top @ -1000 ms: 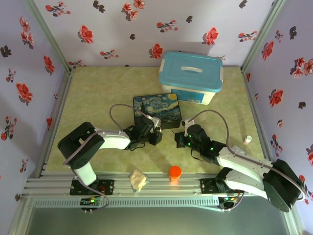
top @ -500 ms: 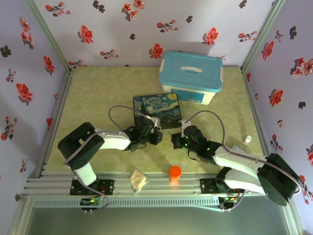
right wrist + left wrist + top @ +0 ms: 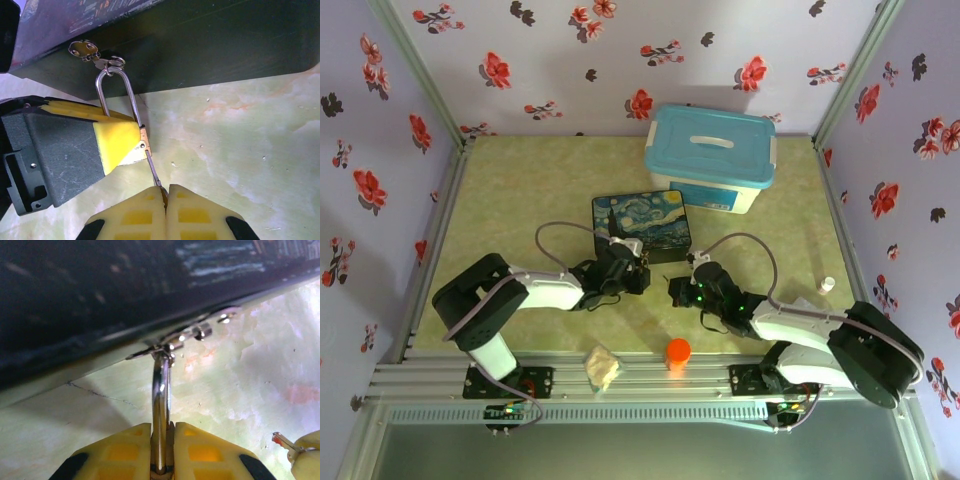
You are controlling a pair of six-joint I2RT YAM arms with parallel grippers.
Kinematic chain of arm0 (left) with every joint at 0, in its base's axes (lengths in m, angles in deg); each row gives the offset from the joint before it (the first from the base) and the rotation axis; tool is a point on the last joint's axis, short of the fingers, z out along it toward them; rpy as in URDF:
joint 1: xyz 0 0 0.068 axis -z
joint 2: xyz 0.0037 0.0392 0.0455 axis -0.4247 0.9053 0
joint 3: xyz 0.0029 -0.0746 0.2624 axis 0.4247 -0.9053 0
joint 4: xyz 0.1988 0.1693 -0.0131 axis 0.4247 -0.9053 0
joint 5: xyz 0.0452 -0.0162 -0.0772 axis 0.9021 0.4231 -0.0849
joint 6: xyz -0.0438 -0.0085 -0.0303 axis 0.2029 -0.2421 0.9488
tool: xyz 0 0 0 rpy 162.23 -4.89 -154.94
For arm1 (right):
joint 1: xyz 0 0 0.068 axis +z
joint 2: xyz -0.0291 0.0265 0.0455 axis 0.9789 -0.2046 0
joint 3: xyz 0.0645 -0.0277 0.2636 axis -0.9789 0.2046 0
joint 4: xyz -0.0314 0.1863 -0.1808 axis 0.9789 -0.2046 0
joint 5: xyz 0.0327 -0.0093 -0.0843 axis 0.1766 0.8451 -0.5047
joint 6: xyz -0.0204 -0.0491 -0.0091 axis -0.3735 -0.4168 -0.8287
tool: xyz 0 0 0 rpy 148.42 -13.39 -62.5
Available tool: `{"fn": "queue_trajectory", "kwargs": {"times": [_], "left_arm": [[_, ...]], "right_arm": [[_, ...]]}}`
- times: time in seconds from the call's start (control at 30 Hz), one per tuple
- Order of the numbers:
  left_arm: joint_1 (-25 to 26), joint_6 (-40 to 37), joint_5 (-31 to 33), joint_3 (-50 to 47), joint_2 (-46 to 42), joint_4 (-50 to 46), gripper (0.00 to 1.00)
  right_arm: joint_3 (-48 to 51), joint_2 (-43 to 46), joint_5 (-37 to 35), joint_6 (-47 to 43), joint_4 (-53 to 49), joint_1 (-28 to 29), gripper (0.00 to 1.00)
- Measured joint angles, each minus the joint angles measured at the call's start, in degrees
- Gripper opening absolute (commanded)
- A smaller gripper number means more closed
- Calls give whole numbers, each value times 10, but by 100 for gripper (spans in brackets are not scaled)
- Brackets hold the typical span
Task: Unlock a padlock with a key
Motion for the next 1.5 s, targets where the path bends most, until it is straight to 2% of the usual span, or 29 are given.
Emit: {"fn": "queue_trajectory", "kwargs": {"times": [0.03,0.27,0.37,0.67,0.73,0.77,0.8,0.87,1.1,1.37,1.5], "left_arm": [[2,-3,2,2,0,-3,19],[7,-4,15,2,6,-4,22],[8,-3,18,2,9,-2,28],[16,-4,31,2,10,-2,25],[19,-4,36,2,10,-2,28],[21,-5,40,2,10,-2,36],[23,-6,44,2,11,-2,38],[27,-3,50,0,15,0,39],[33,0,67,-8,20,12,24],[35,13,69,-18,19,40,15],[35,31,70,-35,6,51,11]], "right_arm": [[0,0,0,2,0,0,0],[7,2,0,2,0,0,0],[7,5,0,2,0,0,0],[15,14,-1,2,0,0,0],[15,14,0,2,0,0,0],[15,13,0,2,0,0,0],[15,12,0,2,0,0,0],[15,8,0,2,1,0,0],[15,5,0,2,9,0,0],[18,5,0,5,15,0,0],[26,-7,16,35,55,0,0]]}}
